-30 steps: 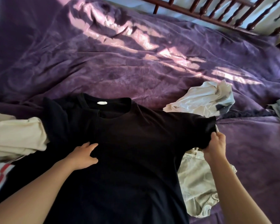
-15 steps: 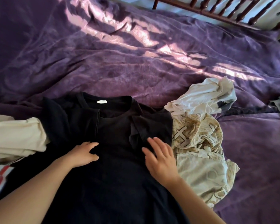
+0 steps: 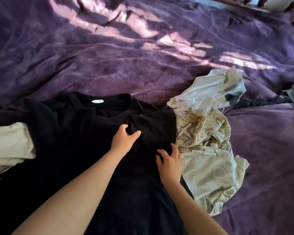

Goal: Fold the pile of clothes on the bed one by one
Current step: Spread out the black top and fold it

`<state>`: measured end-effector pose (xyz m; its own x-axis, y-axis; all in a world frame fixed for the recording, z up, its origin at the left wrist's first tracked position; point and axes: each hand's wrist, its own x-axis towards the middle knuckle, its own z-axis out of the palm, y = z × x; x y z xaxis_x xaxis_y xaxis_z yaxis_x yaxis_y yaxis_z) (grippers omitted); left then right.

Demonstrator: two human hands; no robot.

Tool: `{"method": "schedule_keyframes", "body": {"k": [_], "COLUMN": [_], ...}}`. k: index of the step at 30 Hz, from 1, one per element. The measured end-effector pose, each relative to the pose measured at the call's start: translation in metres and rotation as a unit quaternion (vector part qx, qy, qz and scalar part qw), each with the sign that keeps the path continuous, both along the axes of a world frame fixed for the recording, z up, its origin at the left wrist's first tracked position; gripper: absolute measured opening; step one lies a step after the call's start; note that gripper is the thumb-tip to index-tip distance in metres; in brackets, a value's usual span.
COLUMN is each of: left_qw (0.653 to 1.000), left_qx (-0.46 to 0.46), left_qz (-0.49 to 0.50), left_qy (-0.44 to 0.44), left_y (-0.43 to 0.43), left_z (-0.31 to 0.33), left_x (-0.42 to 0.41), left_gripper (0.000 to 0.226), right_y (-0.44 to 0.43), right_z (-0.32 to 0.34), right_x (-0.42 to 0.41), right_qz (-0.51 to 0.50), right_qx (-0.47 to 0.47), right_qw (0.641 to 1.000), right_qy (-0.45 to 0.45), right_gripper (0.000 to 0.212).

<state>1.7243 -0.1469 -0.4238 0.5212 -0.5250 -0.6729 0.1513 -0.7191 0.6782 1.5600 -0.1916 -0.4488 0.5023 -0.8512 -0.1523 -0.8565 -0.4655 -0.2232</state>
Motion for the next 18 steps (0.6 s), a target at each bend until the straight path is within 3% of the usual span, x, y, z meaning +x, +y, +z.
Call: {"method": "schedule_keyframes", "body": {"k": [2, 4, 8, 10, 13, 15, 18], "left_qw": [0.995, 0.989, 0.992, 0.987, 0.988, 0.991, 0.988], "left_qx": [-0.012, -0.005, 0.065, 0.072, 0.054, 0.031, -0.040], "left_qz": [0.089, 0.141, 0.086, 0.063, -0.011, 0.012, 0.084], "left_qy": [0.047, 0.049, -0.068, -0.127, -0.141, -0.129, -0.122], "left_y": [-0.017, -0.029, -0.044, -0.050, -0.057, -0.058, -0.055], "left_z": [-0.002, -0.006, -0.007, -0.008, -0.013, -0.014, -0.008], "left_x": [-0.010, -0.014, -0.006, 0.001, 0.007, 0.010, 0.014], "left_gripper": [0.073, 0.074, 0.061, 0.058, 0.047, 0.028, 0.006], "right_y": [-0.002, 0.002, 0.019, 0.028, 0.036, 0.036, 0.025], "right_z": [0.001, 0.000, -0.004, 0.002, 0.005, 0.004, 0.006], "right_x": [0.002, 0.004, 0.000, 0.002, 0.013, 0.027, 0.042], "right_qz": [0.015, 0.037, 0.030, -0.044, -0.202, -0.281, -0.390], "right_qx": [-0.038, -0.063, -0.039, 0.042, 0.239, 0.278, 0.263], "right_qw": [0.999, 0.996, 0.991, 0.987, 0.940, 0.906, 0.859], "right_qy": [-0.023, -0.055, -0.126, -0.147, -0.133, -0.152, -0.204], "right_gripper": [0.007, 0.021, 0.017, 0.017, 0.050, 0.057, 0.047]}}
